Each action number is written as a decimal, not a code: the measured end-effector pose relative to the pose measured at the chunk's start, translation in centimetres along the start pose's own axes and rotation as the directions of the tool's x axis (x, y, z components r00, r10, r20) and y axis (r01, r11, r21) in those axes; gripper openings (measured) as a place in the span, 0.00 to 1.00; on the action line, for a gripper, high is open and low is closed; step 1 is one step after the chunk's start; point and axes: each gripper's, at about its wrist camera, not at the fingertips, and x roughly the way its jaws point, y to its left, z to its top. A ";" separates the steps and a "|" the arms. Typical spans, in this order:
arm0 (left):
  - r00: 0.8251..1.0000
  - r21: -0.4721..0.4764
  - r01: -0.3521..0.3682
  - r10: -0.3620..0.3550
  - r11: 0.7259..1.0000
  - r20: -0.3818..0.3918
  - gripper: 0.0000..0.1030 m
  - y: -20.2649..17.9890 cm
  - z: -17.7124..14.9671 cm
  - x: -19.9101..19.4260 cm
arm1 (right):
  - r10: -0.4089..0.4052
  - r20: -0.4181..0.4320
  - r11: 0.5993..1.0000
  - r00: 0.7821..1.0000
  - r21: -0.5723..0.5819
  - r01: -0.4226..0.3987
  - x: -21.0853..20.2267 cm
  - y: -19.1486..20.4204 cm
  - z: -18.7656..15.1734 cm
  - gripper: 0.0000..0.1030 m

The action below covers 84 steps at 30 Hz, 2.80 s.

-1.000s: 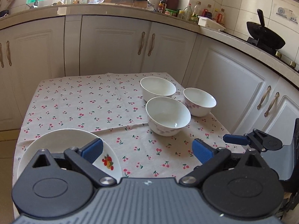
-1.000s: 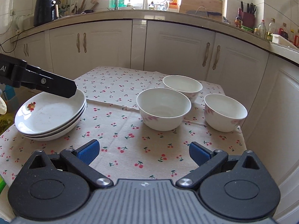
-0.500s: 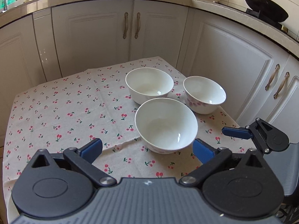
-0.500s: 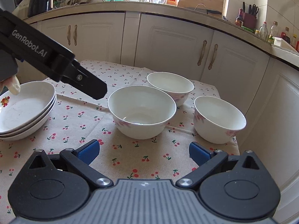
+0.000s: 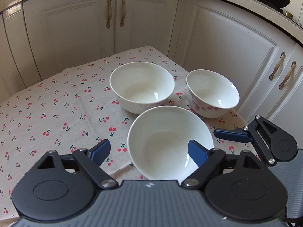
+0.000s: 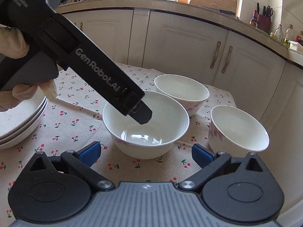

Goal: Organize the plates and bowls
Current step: 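Move the left gripper to a white bowl and grasp its rim, then lift the white bowl with the left gripper and carry it toward the plate stack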

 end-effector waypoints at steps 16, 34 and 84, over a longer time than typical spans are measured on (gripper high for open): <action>0.998 -0.002 0.063 -0.063 0.998 -0.015 0.74 0.2 0.7 1.9 | 0.018 0.019 1.000 1.000 0.011 -0.019 0.6 -0.4 0.4 0.85; 0.996 0.018 0.085 -0.085 0.996 -0.016 0.71 -0.8 0.2 0.8 | 0.010 0.013 1.000 1.000 -0.004 -0.010 -0.3 0.1 0.4 0.84; 0.988 0.036 0.152 -0.150 0.988 -0.038 0.73 -8.4 -10.1 -6.5 | 0.095 -0.057 0.995 0.994 -0.017 -0.096 -12.6 3.9 -6.0 0.84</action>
